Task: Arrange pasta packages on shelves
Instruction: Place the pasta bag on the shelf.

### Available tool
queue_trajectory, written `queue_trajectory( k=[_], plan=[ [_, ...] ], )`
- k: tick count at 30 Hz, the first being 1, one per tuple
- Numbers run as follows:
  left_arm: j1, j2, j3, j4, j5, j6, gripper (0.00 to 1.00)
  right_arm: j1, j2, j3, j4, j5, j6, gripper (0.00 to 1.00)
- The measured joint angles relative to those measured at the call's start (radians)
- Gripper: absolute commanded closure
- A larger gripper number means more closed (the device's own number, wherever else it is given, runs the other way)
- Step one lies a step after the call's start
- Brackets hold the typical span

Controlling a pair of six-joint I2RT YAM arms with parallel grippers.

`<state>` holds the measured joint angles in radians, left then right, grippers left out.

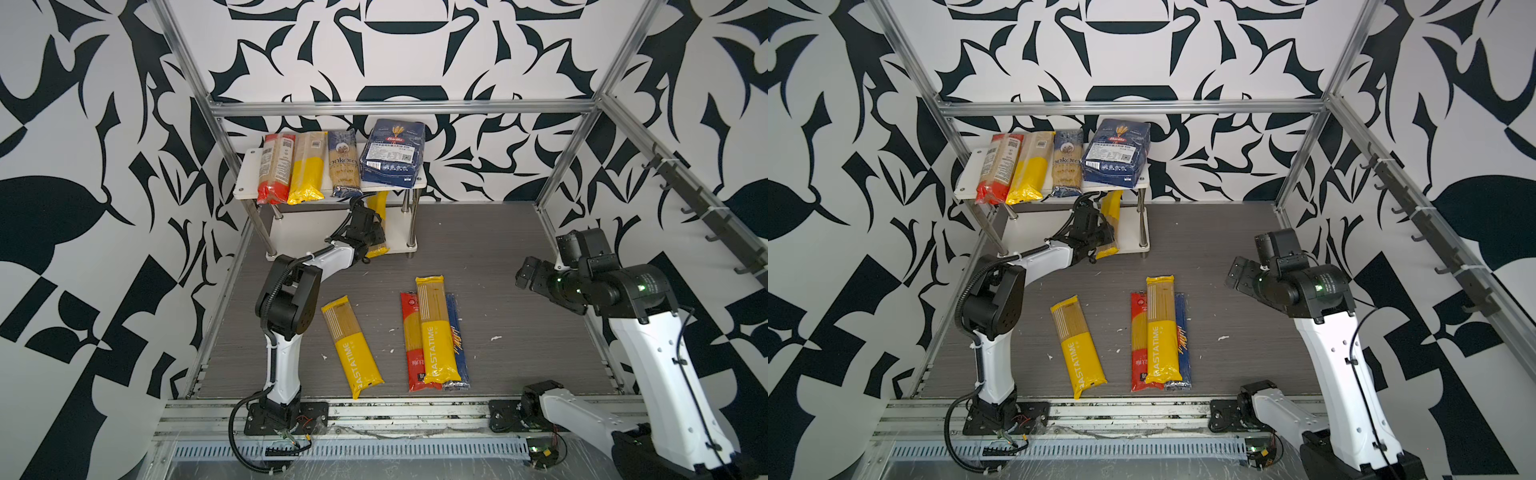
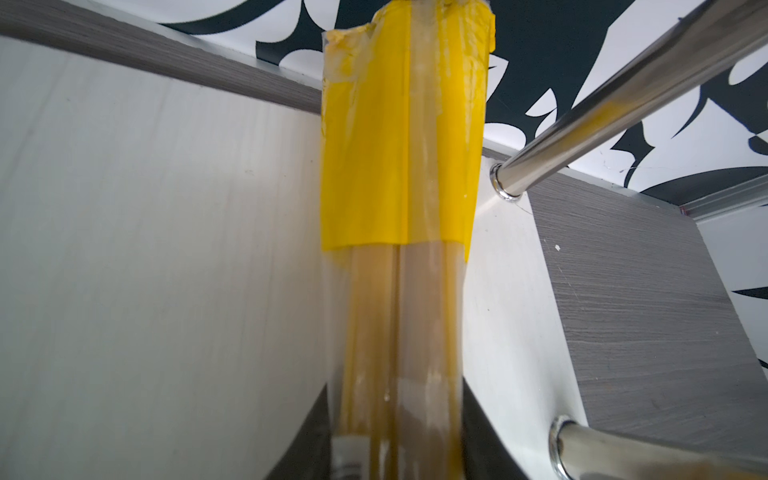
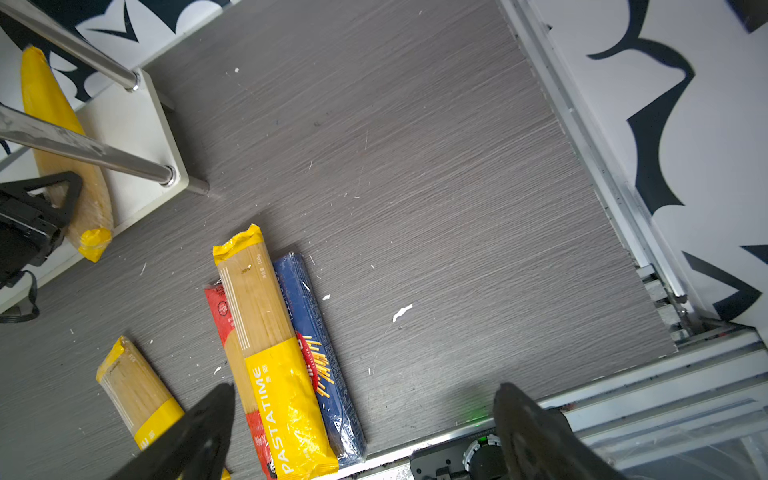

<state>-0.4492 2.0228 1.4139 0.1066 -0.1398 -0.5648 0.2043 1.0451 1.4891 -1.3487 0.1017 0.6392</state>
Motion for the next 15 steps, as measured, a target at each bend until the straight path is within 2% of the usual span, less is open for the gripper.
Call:
queue_trajectory(
  k=[9, 11, 13, 15],
  plan=[
    [-0.019, 0.000, -0.001, -0.015, -0.001, -0.015, 0.82, 0.000, 0.033, -0.048, 0.103, -0.093, -0.014, 0.00],
    [-0.022, 0.000, -0.001, -0.015, -0.003, -0.019, 0.76, 0.000, 0.042, -0.068, 0.141, -0.133, -0.014, 0.00],
    [-0.023, 0.000, -0.001, -0.015, -0.003, -0.023, 0.64, 0.000, 0.054, -0.092, 0.189, -0.180, -0.014, 0.00],
    [-0.024, 0.000, -0.001, -0.015, -0.001, -0.026, 0.60, 0.000, 0.066, -0.108, 0.232, -0.223, -0.014, 0.00]
  ],
)
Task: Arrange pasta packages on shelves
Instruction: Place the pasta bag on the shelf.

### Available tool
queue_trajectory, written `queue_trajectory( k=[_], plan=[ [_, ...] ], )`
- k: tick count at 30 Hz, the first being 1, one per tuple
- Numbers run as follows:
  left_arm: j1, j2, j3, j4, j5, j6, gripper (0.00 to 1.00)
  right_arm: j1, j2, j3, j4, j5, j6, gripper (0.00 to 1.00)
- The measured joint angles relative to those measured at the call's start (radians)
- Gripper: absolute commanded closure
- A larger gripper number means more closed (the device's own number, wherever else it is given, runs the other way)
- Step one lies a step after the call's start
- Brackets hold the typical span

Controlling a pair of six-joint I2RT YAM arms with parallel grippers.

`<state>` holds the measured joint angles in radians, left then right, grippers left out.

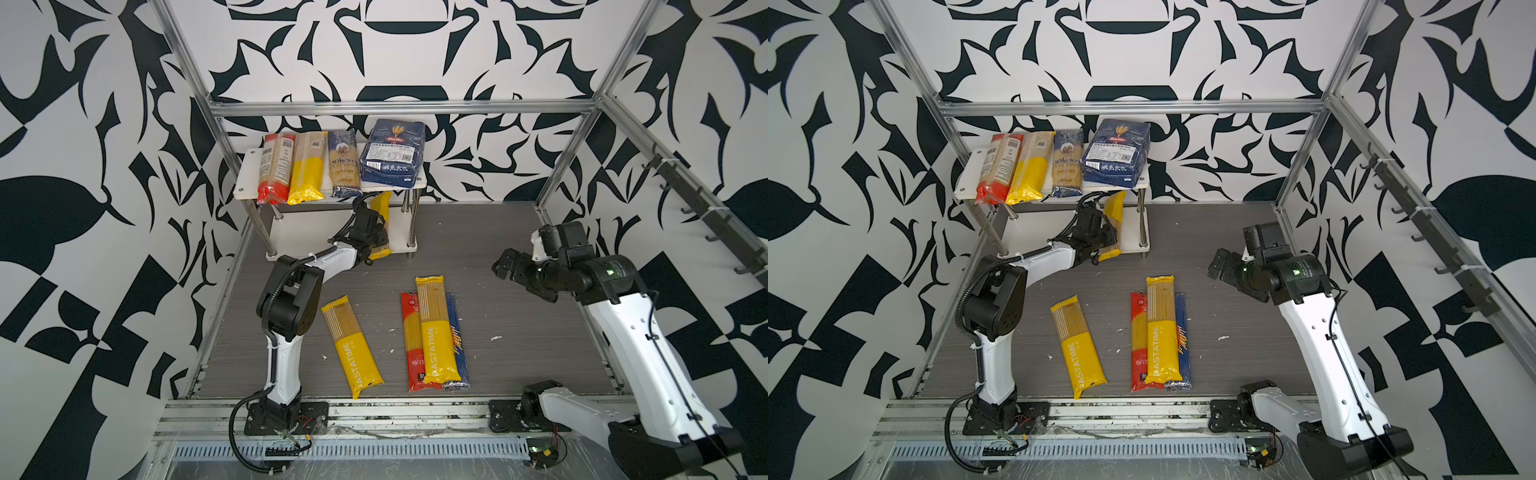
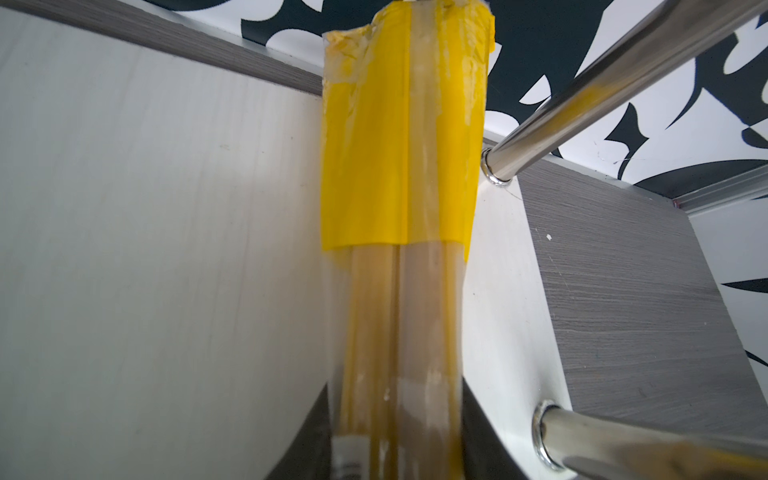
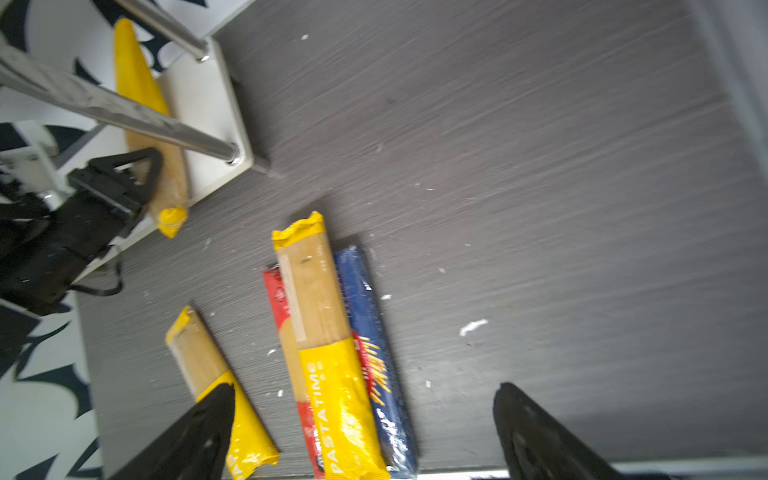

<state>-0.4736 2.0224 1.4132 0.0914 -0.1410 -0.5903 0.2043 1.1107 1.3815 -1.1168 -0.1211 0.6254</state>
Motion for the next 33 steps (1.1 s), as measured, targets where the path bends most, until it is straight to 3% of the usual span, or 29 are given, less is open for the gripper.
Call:
queue_trajectory(
  k=[2, 7, 10, 21, 33],
  plan=[
    [0.000, 0.000, 0.000, -0.003, 0.005, -0.003, 0.52, 0.000, 0.015, -0.005, 0.034, -0.037, 0.000, 0.00],
    [-0.003, 0.000, 0.004, -0.007, 0.019, -0.006, 0.18, 0.000, 0.043, -0.005, 0.097, -0.098, -0.004, 0.00],
    [-0.004, 0.000, 0.010, 0.003, 0.034, -0.014, 0.11, 0.000, 0.046, -0.005, 0.110, -0.115, -0.008, 0.00],
    [-0.018, -0.027, 0.010, -0.019, 0.069, -0.006, 0.01, 0.000, 0.035, -0.005, 0.110, -0.123, -0.031, 0.00],
    [-0.054, -0.237, -0.122, -0.030, -0.016, 0.032, 0.01, 0.000, 0.004, -0.005, 0.073, -0.123, -0.057, 0.00]
  ],
)
